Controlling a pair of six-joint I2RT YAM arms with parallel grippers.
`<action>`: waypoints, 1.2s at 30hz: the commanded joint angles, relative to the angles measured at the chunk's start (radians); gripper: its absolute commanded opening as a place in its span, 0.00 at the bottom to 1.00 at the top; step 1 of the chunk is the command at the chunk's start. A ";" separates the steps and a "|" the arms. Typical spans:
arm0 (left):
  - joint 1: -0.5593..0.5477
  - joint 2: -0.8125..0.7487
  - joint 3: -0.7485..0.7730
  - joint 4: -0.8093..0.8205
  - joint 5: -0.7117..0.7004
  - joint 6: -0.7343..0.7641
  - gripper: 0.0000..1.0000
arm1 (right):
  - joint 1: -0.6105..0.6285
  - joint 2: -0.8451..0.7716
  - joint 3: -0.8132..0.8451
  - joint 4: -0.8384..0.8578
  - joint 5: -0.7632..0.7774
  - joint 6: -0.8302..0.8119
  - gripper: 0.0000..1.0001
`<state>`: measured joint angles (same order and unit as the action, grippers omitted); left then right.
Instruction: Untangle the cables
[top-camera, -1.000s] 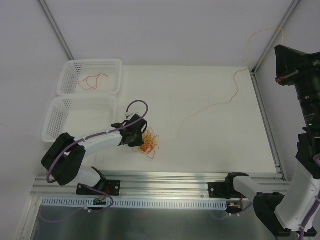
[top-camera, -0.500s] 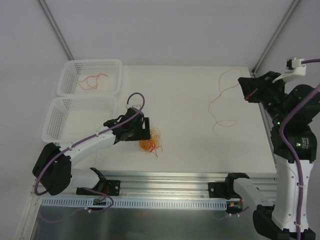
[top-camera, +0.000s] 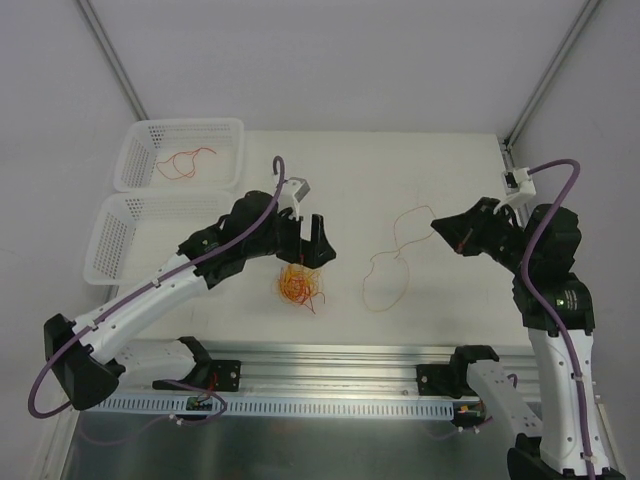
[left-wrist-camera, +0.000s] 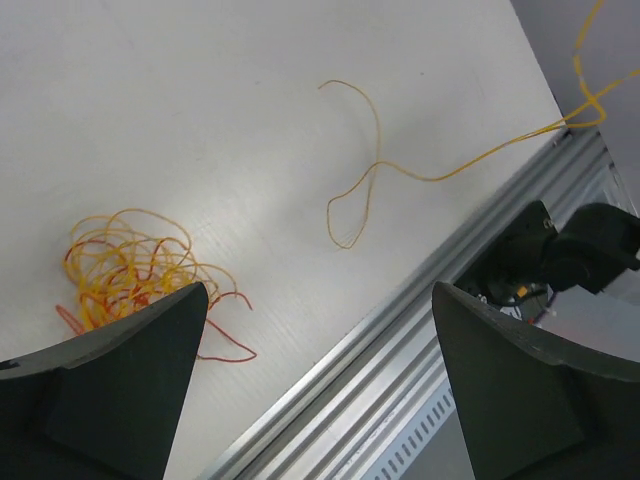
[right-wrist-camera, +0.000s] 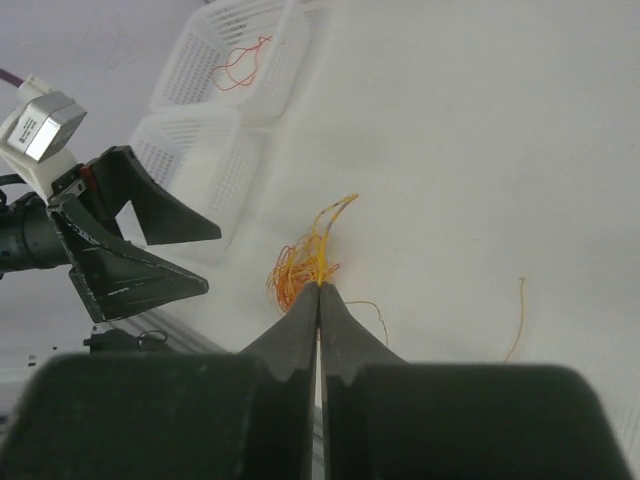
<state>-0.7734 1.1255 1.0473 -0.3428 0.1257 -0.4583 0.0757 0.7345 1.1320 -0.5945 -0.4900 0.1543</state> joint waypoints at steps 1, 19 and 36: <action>-0.056 0.037 0.069 0.071 0.087 0.108 0.95 | 0.025 -0.023 -0.011 0.056 -0.099 0.031 0.01; -0.273 0.335 0.180 0.396 0.187 0.221 0.81 | 0.076 -0.073 -0.034 0.064 -0.153 0.077 0.01; -0.259 0.310 0.236 0.490 0.020 0.171 0.00 | 0.082 -0.113 -0.031 -0.085 -0.038 -0.053 0.64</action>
<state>-1.0344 1.4971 1.2106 0.0891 0.2070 -0.2981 0.1524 0.6353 1.0584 -0.6239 -0.5694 0.1726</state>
